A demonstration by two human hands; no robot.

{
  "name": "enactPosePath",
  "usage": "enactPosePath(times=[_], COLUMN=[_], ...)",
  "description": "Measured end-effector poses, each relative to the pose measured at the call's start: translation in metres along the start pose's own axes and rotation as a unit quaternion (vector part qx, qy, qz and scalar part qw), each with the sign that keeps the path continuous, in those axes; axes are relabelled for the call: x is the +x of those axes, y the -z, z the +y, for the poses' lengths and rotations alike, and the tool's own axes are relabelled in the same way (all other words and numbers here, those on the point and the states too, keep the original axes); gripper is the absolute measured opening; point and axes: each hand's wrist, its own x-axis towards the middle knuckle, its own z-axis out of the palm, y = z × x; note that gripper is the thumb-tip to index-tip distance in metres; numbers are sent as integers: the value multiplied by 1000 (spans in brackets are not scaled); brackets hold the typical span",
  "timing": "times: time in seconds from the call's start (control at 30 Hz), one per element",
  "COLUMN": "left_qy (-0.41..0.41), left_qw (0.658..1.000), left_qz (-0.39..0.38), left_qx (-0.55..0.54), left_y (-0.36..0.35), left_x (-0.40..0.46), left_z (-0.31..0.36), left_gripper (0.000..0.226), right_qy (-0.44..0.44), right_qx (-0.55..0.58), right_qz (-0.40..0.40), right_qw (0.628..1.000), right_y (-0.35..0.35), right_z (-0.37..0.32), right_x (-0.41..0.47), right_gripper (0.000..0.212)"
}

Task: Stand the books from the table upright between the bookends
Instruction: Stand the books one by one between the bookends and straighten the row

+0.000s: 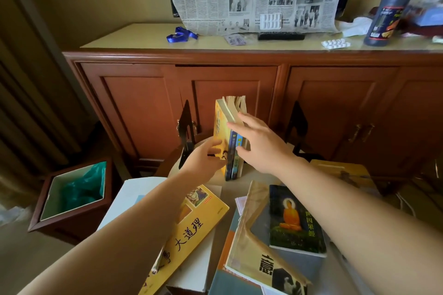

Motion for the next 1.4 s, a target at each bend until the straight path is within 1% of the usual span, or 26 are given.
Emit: enactPosePath(times=[0.1,0.17,0.23,0.3,0.4,0.47,0.53,0.63,0.7,0.83,0.93,1.0,1.07,1.13,1.2,1.23,1.27,1.33,1.4], left_qy=[6,17,52,88,178,234,241,205,193,149,133,135,127,125,131,156,179,213,206], left_qw=[995,987,977,965,935,923,921,914,920,959,974,979,985,981,952,933,922,920,924], left_qz=[13,43,88,117,115,116,118,143,160,168,165,146,100,75,79,75,68,41,29], left_qx=[94,151,187,218,285,283,284,321,302,171,75,37,53,132,266,316,338,327,320], left_y=[24,42,59,71,75,73,70,66,61,47,30,17,8,8,20,27,35,49,59], left_x=[-26,-48,-70,-93,-123,-134,-138,-139,-138,-132,-126,-120,-115,-112,-109,-107,-107,-106,-108], left_z=[-21,-37,-55,-73,-95,-103,-104,-94,-83,-67,-55,-50,-46,-46,-56,-65,-70,-74,-70], left_gripper=[38,37,38,50,83,95,97,93,84,34,21,16,22,35,42,45,53,70,68], right_qy=[-10,-19,-26,-31,-39,-48,-58,-68,-77,-82,-79,-79,-77,-73,-70,-69,-67,-62,-60], right_qx=[-4,-6,-8,-4,2,-2,-7,-18,-18,-6,16,26,29,29,28,25,22,17,14], right_qz=[-4,-7,-11,-19,-35,-45,-58,-77,-85,-89,-95,-95,-94,-92,-90,-89,-87,-83,-79], right_qw=[1000,1000,1000,999,999,998,997,995,993,993,992,992,992,993,993,993,994,994,995], right_y=[1,2,1,0,2,4,6,10,13,16,14,11,9,7,6,5,5,3,1], right_z=[-5,-7,-9,-11,-17,-21,-23,-25,-25,-23,-21,-20,-19,-18,-18,-18,-18,-18,-18], right_x=[-2,-2,-3,-4,-4,-4,-4,-6,-7,-12,-12,-10,-8,-7,-7,-7,-7,-6,-6], right_gripper=[65,66,68,70,72,74,76,79,80,80,81,82,83,83,82,82,81,81,81])
